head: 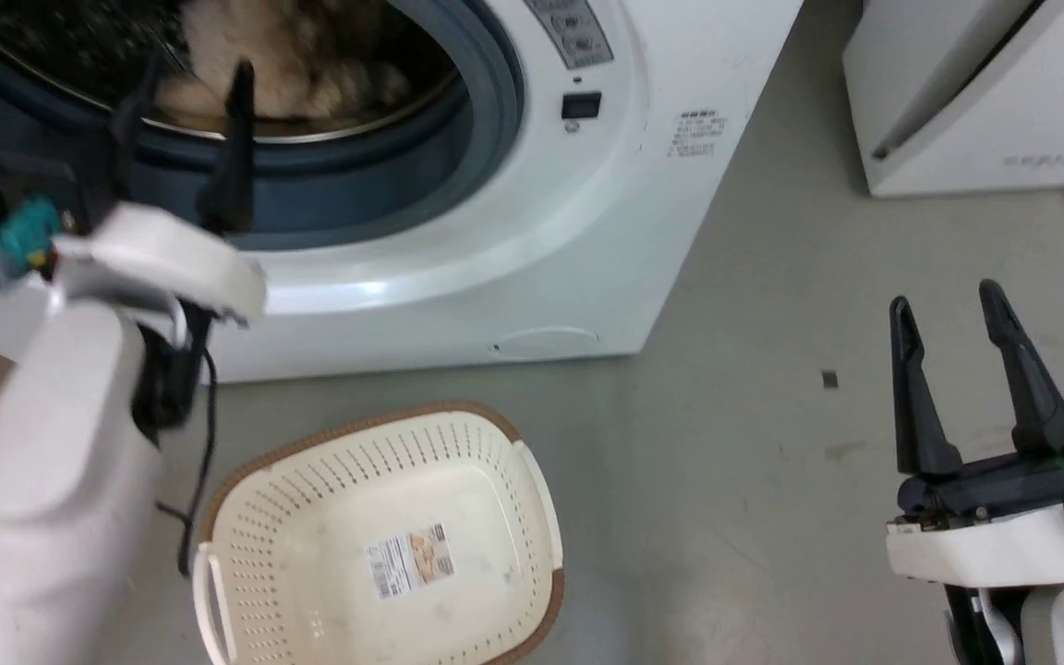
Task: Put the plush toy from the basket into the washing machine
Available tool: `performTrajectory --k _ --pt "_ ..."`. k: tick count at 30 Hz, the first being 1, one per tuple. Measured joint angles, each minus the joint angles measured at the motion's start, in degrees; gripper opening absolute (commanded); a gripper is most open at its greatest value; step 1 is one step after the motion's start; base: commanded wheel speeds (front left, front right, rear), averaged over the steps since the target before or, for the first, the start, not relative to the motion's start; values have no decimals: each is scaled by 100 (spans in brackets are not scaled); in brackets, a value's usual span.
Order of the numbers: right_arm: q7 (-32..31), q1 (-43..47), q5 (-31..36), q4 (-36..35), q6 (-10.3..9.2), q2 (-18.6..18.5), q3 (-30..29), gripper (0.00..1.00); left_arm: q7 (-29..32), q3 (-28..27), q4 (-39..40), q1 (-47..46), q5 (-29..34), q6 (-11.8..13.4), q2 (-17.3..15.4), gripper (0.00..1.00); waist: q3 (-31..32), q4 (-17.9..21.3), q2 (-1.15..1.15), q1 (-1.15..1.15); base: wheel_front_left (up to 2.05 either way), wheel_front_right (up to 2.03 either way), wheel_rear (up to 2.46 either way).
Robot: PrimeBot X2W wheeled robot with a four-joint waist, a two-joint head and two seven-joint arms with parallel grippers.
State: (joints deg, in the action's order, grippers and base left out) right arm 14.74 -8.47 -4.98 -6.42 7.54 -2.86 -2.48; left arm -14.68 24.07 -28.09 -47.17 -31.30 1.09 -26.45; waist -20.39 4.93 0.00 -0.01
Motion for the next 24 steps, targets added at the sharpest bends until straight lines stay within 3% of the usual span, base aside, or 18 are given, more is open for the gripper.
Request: performTrajectory --k 5,10,18,24 --pt "-1 149 43 41 0 1 15 100 -1 -616 1183 1252 463 278 265 100 484 -119 0 0 0 0 0" --pt "0 319 49 83 0 1 46 100 -2 -977 1924 2346 812 358 568 100 873 -240 0 -1 0 0 0" --pt "0 622 24 215 0 1 109 100 -1 -1314 2475 3825 1373 543 868 100 1393 -316 0 -1 0 0 0" --pt "0 733 -10 276 0 1 181 100 -1 -1380 2506 4425 1606 603 1167 100 1548 -366 0 -1 0 0 0"
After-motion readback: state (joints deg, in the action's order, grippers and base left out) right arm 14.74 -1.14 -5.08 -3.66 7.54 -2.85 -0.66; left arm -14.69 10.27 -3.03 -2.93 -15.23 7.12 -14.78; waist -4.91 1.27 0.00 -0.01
